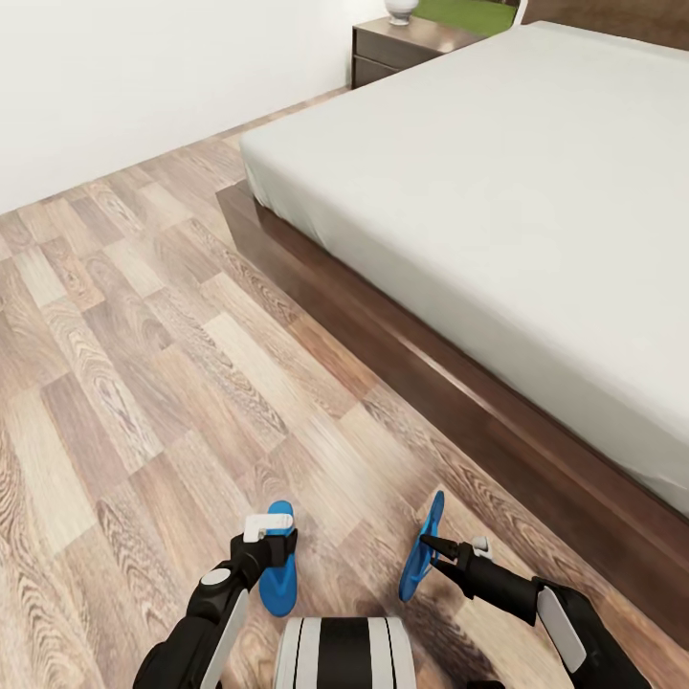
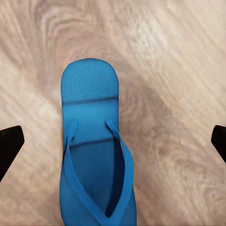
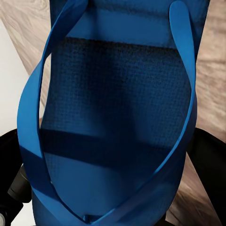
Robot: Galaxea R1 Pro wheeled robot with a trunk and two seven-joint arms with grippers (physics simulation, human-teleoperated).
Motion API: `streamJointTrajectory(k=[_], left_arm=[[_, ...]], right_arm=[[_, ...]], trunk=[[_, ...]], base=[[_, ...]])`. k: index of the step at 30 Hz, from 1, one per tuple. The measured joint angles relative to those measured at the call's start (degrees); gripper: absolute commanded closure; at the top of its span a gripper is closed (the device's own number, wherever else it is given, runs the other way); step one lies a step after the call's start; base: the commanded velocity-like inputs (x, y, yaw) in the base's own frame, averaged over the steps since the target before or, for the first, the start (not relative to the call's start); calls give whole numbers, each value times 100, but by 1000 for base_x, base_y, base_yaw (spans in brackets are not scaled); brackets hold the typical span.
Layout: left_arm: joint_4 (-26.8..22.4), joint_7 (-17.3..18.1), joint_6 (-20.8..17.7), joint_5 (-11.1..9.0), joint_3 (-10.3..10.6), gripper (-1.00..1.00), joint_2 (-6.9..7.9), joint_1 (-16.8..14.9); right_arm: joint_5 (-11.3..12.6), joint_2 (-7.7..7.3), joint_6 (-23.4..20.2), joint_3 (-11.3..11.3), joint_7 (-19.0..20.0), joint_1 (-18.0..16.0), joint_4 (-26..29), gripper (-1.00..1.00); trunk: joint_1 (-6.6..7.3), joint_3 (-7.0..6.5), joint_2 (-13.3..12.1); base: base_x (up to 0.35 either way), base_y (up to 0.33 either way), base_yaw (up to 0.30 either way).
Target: In the bedroom, move the book from the bed onto either nightstand, and place the two sandals side by side next to the bed.
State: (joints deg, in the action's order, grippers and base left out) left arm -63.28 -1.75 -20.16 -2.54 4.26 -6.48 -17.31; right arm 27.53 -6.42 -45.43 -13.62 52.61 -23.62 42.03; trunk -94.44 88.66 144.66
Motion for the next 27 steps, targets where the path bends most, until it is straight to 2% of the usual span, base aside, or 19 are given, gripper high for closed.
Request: streamJointTrajectory(k=[5,18,22,24,27], left_arm=[[7,-2,-2,-4,0,-100,-3,0],[8,-8,-11,-8,0,-100,-3,0],[8,-7,-11,-8,0,-100,-3,0],[8,-6,-11,-8,0,-100,-3,0],[8,-6,-11,-8,0,-100,-3,0]], right_arm=[[0,0,0,0,0,0,0,100],[-9,-6,-5,-5,6,0,6,100],[-6,-92,-158,-15,14,3,9,100],[72,-153,-240,-18,15,5,8,100],[456,-192,-294,-19,16,1,9,100]], trunk=[[0,0,0],[-34,287,17],[-45,376,23],[-50,420,25],[-57,487,29]], base=[[8,0,0],[0,0,0],[0,0,0],[0,0,0],[0,0,0]])
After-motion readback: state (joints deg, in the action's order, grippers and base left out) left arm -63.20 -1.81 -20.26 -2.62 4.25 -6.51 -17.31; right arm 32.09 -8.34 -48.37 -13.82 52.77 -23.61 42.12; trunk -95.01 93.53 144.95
